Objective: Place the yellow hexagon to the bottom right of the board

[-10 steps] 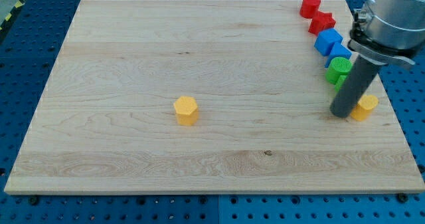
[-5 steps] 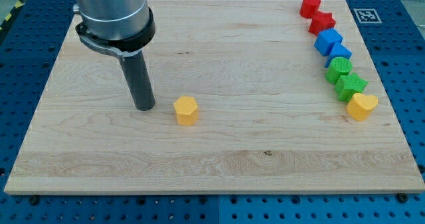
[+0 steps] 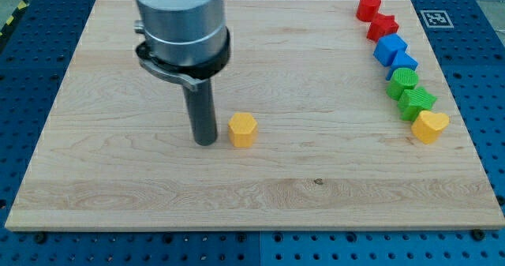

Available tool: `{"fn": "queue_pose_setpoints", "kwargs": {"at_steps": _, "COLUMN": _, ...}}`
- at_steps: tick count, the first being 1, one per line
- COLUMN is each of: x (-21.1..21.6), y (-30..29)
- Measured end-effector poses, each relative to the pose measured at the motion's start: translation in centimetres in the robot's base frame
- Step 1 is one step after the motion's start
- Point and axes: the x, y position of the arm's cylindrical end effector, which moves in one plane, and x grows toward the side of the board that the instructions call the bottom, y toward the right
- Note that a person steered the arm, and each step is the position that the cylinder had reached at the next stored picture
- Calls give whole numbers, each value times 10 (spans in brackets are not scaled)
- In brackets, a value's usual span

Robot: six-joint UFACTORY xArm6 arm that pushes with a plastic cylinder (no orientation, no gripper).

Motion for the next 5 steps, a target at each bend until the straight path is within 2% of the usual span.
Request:
{"fn": "queue_pose_setpoints", "kwargs": {"at_steps": 1, "x": -9, "y": 4}}
{"fn": "queue_pose_setpoints", "kwargs": {"at_steps": 5, "x": 3, "y": 129}}
